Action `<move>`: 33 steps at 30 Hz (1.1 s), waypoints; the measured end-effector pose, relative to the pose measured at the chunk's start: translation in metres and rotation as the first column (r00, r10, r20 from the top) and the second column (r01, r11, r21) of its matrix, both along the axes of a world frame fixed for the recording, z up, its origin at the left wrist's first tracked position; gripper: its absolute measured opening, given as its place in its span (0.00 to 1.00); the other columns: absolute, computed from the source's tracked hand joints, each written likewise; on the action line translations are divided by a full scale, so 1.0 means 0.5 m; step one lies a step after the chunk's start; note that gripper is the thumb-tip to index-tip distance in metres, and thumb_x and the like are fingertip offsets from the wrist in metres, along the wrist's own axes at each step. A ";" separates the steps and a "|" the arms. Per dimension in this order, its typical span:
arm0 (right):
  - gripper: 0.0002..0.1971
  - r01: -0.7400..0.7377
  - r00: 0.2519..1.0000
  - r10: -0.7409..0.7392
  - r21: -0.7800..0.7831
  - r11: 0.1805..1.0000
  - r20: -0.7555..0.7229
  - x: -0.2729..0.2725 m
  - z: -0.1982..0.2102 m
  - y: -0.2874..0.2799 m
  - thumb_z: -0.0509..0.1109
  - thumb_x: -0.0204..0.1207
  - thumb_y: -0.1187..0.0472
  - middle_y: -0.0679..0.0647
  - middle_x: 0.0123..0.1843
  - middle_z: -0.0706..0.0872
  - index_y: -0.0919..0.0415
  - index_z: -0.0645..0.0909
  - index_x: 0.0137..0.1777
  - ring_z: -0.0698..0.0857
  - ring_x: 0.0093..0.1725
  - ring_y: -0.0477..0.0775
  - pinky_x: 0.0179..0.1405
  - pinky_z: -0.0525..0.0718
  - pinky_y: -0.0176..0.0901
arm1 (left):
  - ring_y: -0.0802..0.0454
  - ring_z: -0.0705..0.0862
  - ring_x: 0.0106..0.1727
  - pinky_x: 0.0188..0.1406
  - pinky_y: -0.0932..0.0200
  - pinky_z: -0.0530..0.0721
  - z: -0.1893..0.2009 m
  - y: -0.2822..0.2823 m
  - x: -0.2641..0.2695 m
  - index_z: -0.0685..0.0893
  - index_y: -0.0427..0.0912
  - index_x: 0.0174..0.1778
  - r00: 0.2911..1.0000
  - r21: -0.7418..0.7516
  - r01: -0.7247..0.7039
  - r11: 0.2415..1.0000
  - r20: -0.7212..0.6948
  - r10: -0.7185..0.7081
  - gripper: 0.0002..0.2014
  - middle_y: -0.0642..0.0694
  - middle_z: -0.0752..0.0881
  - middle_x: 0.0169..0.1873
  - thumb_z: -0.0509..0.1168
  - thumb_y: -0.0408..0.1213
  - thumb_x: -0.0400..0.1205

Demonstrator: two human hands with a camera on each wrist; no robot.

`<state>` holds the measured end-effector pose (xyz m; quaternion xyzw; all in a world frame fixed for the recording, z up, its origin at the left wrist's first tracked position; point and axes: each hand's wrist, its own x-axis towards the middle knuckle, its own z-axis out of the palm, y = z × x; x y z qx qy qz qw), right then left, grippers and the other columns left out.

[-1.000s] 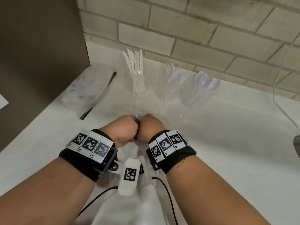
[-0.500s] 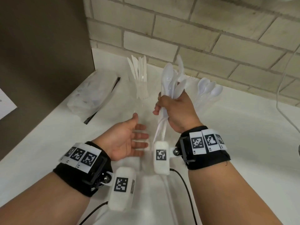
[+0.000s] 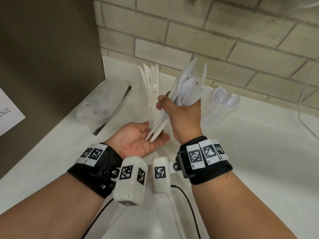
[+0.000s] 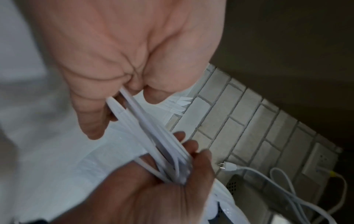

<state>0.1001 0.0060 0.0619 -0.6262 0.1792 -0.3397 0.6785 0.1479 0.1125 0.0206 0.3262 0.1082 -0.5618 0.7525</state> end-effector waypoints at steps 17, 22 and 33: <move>0.14 -0.148 0.983 0.152 0.038 0.988 -0.107 -0.002 -0.030 0.007 0.79 0.65 0.73 0.53 0.35 0.88 0.51 0.85 0.38 0.89 0.39 0.52 0.50 0.90 0.54 | 0.43 0.81 0.67 0.66 0.45 0.77 0.026 -0.013 0.004 0.75 0.36 0.72 0.989 -0.151 -0.082 0.985 0.110 0.100 0.29 0.35 0.83 0.65 0.44 0.53 0.88; 0.08 -0.211 0.968 0.220 0.077 0.974 -0.125 -0.011 -0.023 0.002 0.75 0.71 0.71 0.52 0.29 0.86 0.59 0.85 0.35 0.85 0.31 0.54 0.37 0.85 0.48 | 0.49 0.79 0.48 0.51 0.50 0.72 0.032 0.007 0.009 0.81 0.43 0.66 0.920 -0.085 0.008 0.996 0.390 0.026 0.30 0.44 0.80 0.54 0.57 0.64 0.79; 0.11 -0.686 0.666 0.606 -0.037 0.727 -0.435 -0.035 -0.043 0.014 0.74 0.64 0.78 0.49 0.29 0.84 0.61 0.82 0.37 0.84 0.29 0.46 0.38 0.84 0.46 | 0.46 0.89 0.55 0.51 0.52 0.86 0.072 0.007 0.003 0.90 0.39 0.48 0.549 0.099 -0.085 0.991 0.835 -0.037 0.15 0.43 0.92 0.49 0.71 0.45 0.72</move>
